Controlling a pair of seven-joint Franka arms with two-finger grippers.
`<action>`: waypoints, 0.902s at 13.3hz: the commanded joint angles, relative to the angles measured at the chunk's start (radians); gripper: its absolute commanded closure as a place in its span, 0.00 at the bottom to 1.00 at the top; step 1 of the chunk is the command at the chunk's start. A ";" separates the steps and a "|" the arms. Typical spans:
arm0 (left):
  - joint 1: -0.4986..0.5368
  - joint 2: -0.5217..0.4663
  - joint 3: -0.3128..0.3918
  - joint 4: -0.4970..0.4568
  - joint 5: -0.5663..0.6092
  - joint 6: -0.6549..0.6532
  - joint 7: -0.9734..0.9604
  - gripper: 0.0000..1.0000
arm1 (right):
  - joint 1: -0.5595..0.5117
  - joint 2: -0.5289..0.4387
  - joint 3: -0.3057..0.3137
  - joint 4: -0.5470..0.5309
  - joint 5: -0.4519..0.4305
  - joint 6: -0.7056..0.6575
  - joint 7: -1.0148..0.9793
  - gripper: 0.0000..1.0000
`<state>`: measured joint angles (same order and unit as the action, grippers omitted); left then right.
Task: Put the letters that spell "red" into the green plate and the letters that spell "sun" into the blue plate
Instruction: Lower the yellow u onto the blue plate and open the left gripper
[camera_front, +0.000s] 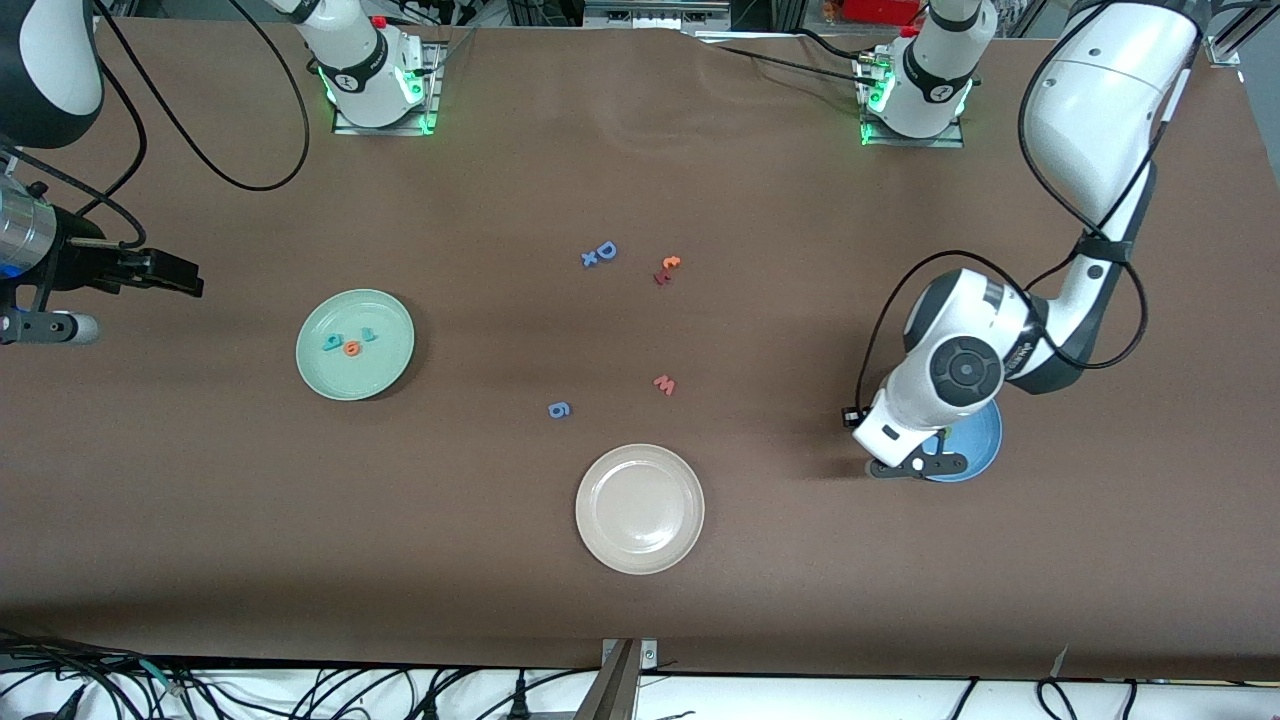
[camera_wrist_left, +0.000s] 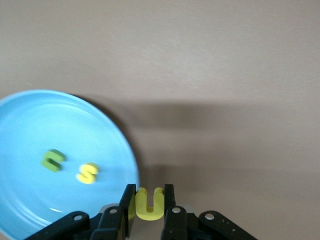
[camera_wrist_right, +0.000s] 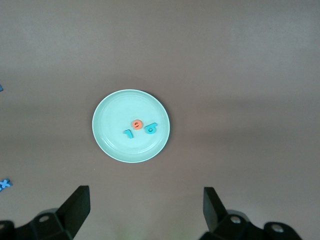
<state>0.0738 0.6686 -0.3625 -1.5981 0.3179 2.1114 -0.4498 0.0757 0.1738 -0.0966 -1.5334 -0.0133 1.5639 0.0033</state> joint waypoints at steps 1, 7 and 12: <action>0.066 -0.023 -0.009 -0.020 0.036 -0.017 0.127 0.75 | -0.005 -0.016 0.003 -0.014 -0.011 -0.005 -0.014 0.00; 0.099 -0.024 -0.007 -0.016 0.036 -0.017 0.160 0.00 | -0.005 -0.016 0.003 -0.014 -0.011 -0.005 -0.014 0.00; 0.151 -0.040 -0.015 -0.013 0.011 -0.024 0.157 0.00 | -0.005 -0.016 0.003 -0.014 -0.011 -0.005 -0.014 0.00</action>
<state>0.1779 0.6524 -0.3611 -1.5985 0.3179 2.1028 -0.3015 0.0755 0.1738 -0.0965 -1.5334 -0.0134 1.5639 0.0031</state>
